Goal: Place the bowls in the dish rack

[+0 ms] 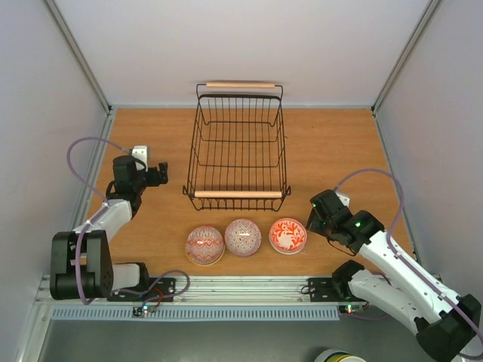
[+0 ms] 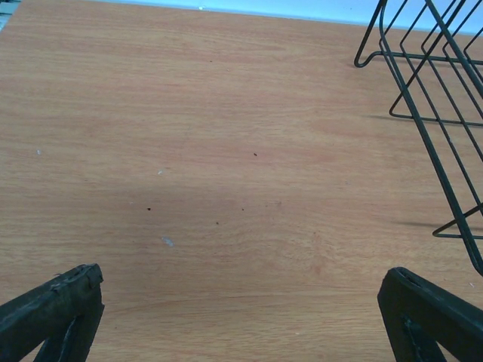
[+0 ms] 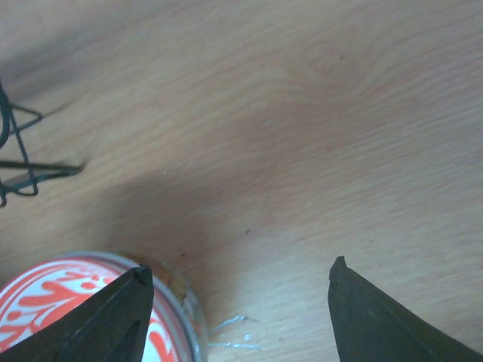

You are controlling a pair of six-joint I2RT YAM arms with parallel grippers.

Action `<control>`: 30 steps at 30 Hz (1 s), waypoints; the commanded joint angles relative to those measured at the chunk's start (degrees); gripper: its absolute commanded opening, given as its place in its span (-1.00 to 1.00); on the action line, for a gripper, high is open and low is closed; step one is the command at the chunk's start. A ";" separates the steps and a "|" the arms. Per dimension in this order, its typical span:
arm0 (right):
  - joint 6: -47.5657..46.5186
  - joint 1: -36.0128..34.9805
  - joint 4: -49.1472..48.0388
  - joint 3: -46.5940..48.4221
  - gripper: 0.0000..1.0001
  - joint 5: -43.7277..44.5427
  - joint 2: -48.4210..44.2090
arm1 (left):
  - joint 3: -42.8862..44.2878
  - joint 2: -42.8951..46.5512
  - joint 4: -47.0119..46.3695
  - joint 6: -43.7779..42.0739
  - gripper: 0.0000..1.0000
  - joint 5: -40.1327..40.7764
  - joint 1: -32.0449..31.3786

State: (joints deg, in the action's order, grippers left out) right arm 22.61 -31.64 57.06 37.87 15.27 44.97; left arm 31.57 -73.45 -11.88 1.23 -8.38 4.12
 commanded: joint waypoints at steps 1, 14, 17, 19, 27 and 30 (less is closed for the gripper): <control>3.05 -4.82 -0.37 0.53 0.26 -2.17 2.10 | 3.25 -2.01 1.79 -0.61 0.99 -0.30 0.25; 6.54 -15.19 -1.82 2.77 -0.26 1.79 16.16 | 3.72 -1.45 2.87 -1.00 0.99 -1.94 0.27; 6.65 -15.34 -1.88 2.87 -0.44 1.76 16.56 | 3.55 -1.13 2.91 -1.06 0.99 -2.39 0.27; 6.73 -15.46 -1.31 3.12 -0.62 2.05 16.28 | 3.56 -1.01 2.83 -1.06 0.99 -2.66 0.27; 5.86 -16.30 4.15 6.38 -0.97 5.11 13.05 | 3.63 -0.61 3.28 -1.06 0.99 -3.04 0.27; 4.32 -16.61 5.40 8.14 -0.97 5.46 11.10 | 3.55 0.49 3.66 -2.59 0.99 -2.19 0.27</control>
State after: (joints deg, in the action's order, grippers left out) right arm 28.16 -47.62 59.02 42.41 17.61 58.81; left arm 33.98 -75.26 -8.47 0.80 -10.57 4.12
